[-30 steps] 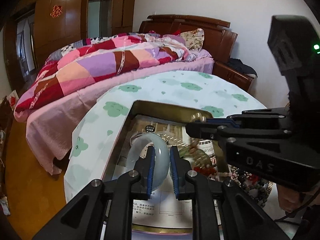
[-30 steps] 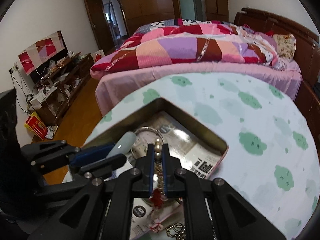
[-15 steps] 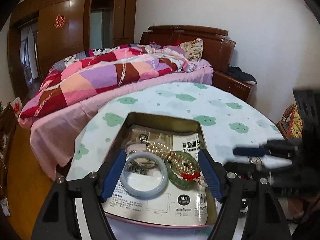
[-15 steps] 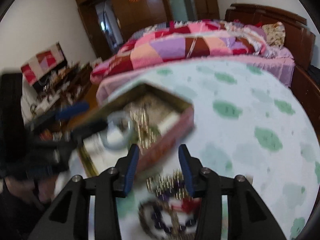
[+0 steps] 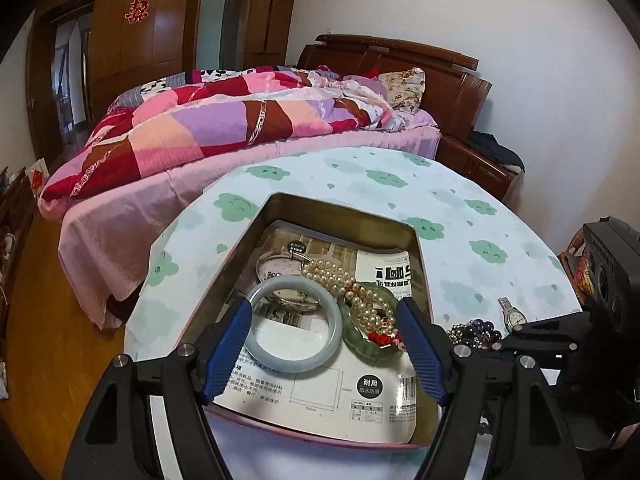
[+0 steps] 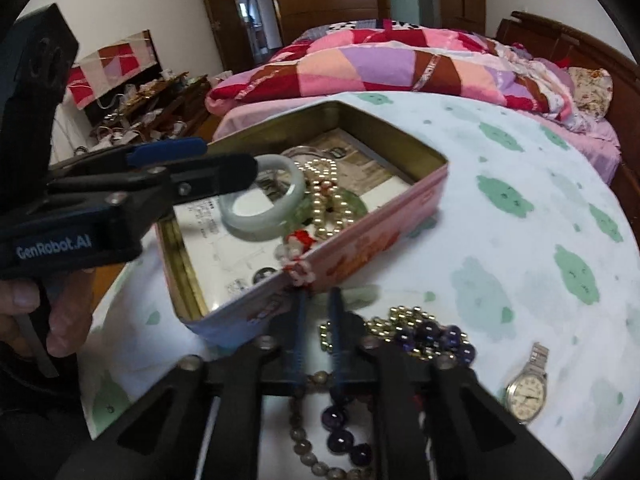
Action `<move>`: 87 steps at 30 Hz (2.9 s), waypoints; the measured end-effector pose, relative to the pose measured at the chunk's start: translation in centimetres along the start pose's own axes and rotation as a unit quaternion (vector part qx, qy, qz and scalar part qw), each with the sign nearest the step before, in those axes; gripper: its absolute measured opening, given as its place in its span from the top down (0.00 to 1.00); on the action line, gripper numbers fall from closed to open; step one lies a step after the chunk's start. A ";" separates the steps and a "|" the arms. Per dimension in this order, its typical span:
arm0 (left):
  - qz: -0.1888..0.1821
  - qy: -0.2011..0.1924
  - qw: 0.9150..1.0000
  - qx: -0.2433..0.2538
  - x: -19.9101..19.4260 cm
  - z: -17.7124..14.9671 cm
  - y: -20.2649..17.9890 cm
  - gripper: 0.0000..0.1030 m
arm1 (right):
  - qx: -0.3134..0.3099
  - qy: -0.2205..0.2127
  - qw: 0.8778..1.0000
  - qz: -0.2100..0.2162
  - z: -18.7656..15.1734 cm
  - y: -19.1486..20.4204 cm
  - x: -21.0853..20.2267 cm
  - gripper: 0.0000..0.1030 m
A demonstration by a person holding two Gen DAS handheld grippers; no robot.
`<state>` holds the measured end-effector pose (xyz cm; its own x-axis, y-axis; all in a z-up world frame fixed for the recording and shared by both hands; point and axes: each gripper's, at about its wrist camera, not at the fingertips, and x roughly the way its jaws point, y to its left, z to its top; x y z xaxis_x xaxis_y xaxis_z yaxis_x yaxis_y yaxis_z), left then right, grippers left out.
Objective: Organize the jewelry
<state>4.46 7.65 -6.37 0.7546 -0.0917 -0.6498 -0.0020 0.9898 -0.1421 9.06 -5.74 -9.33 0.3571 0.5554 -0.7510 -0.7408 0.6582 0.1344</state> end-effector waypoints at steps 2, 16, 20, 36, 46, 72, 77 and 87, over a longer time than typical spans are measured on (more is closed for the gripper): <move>-0.001 0.000 1.000 0.003 0.0 -0.1 -0.3 0.28 | 0.001 -0.002 1.000 -0.002 -0.5 0.2 -0.1 0.93; -0.005 -0.010 1.000 0.018 -1.0 0.1 -1.4 0.28 | 0.064 -0.058 0.996 -0.027 -1.6 -3.6 -5.0 0.89; 0.007 -0.010 1.000 0.010 -1.0 0.2 -0.8 0.27 | 0.010 -0.043 0.998 -0.035 -1.1 -1.3 -3.0 0.54; -0.002 -0.001 1.000 -0.021 -0.5 0.2 0.2 0.26 | -0.191 0.041 0.979 -0.055 -0.8 1.2 2.2 0.63; -0.001 -0.001 1.000 -0.025 -0.5 0.1 0.3 0.26 | -0.140 0.041 0.988 -0.057 -1.3 1.3 1.8 0.99; 0.020 -0.006 1.000 -0.016 -0.4 0.1 0.6 0.26 | -0.065 0.000 0.997 -0.044 0.0 1.7 -0.4 0.53; 0.024 -0.002 1.000 -0.014 0.0 -0.1 0.6 0.26 | -0.132 0.003 0.989 -0.067 -0.4 2.1 0.6 0.59; 0.023 0.000 0.999 -0.024 0.1 -0.2 1.1 0.26 | -0.213 -0.004 0.975 -0.058 -1.2 3.6 1.4 0.85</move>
<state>4.44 8.68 -6.73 0.7535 -0.0453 -0.6558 -0.0688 0.9867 -0.1473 6.25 -3.21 -10.72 0.4560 0.4955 -0.7393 -0.8636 0.4470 -0.2331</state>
